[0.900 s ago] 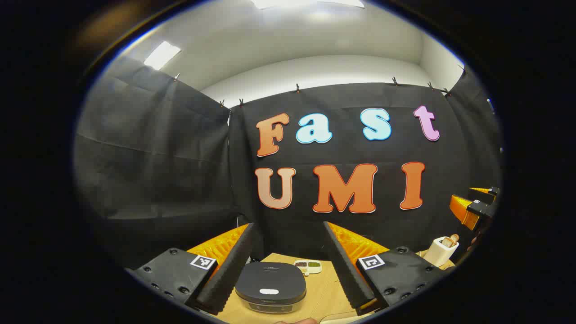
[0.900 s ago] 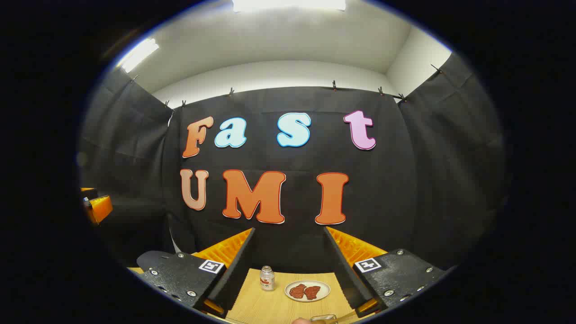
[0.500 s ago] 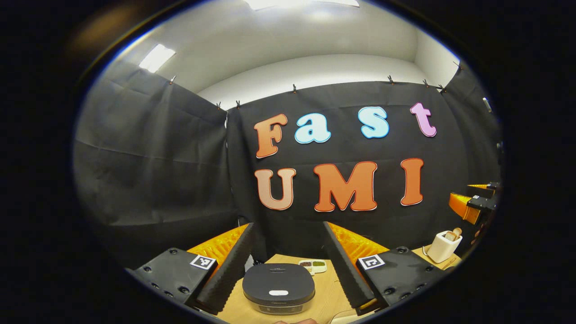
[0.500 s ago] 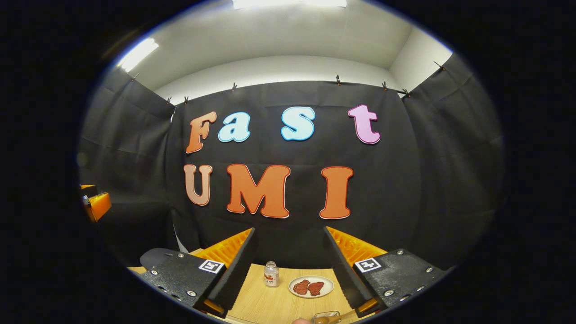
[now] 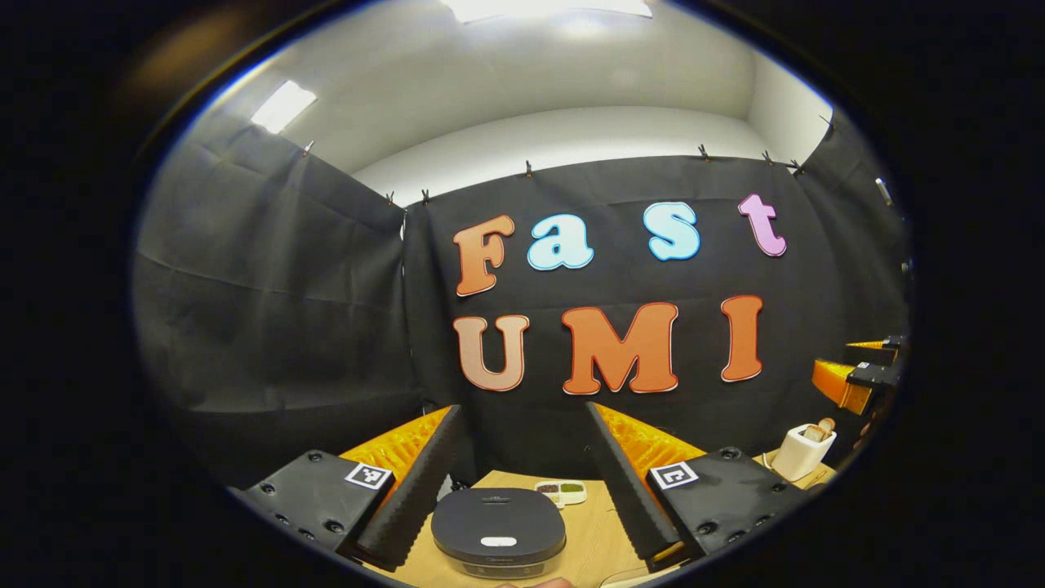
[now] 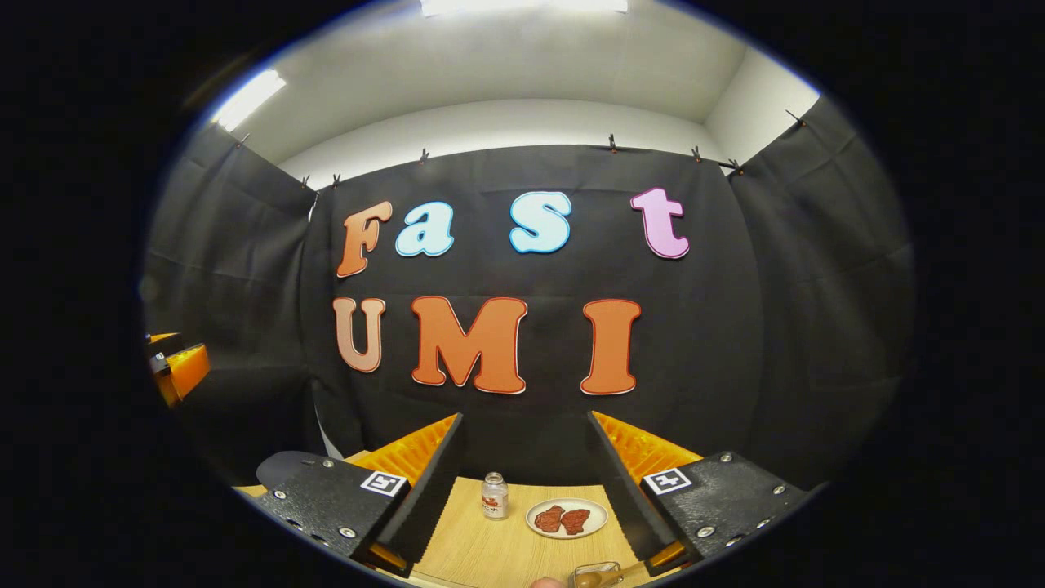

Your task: Close the left gripper, press the button to open the rice cooker; take a wooden spoon from the chopstick holder with the right hand, scoop a spoonful of rice and pour it into the rice cooker, then put the wooden spoon back into the chopstick holder.

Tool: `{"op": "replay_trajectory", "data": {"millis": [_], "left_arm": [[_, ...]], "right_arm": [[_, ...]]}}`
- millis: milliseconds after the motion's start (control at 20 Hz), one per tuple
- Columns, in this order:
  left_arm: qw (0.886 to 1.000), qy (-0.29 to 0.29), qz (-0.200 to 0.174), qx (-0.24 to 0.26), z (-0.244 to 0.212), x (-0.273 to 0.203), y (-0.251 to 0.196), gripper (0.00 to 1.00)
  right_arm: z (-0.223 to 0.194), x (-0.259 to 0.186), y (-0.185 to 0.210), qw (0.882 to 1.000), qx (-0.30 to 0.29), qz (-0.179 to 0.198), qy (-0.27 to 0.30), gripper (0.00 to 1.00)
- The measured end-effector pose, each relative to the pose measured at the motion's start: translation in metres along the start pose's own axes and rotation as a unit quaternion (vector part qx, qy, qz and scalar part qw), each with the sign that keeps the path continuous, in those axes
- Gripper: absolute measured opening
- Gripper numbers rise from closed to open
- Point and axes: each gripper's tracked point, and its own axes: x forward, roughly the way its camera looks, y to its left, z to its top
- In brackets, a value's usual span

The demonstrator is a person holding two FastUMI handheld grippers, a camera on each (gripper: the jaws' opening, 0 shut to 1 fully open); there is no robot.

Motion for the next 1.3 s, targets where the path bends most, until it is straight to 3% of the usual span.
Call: {"op": "replay_trajectory", "data": {"millis": [250,750,850,1150,1250,1300], "left_arm": [[1.000,0.003,0.011,-0.019,0.000,-0.001,0.008,0.97],[1.000,0.000,0.030,-0.005,0.002,-0.003,0.018,0.95],[1.000,0.001,0.030,-0.001,0.001,-0.002,0.017,0.86],[0.998,0.033,0.051,0.003,-0.015,0.000,0.028,0.08],[0.997,0.063,0.052,-0.004,-0.030,0.008,0.029,0.09],[0.994,0.092,0.052,-0.004,-0.042,0.013,0.030,0.10]], "right_arm": [[-0.002,0.002,0.003,1.000,-0.003,0.005,0.003,0.92],[-0.009,0.004,0.007,1.000,0.004,0.009,0.016,0.92],[-0.009,0.005,0.006,1.000,0.005,0.007,0.018,0.92],[-0.012,0.005,0.004,1.000,0.005,0.004,0.023,0.92],[-0.013,0.004,0.003,1.000,0.003,0.003,0.024,0.96],[-0.013,0.004,0.002,1.000,0.003,0.002,0.025,0.92]]}}
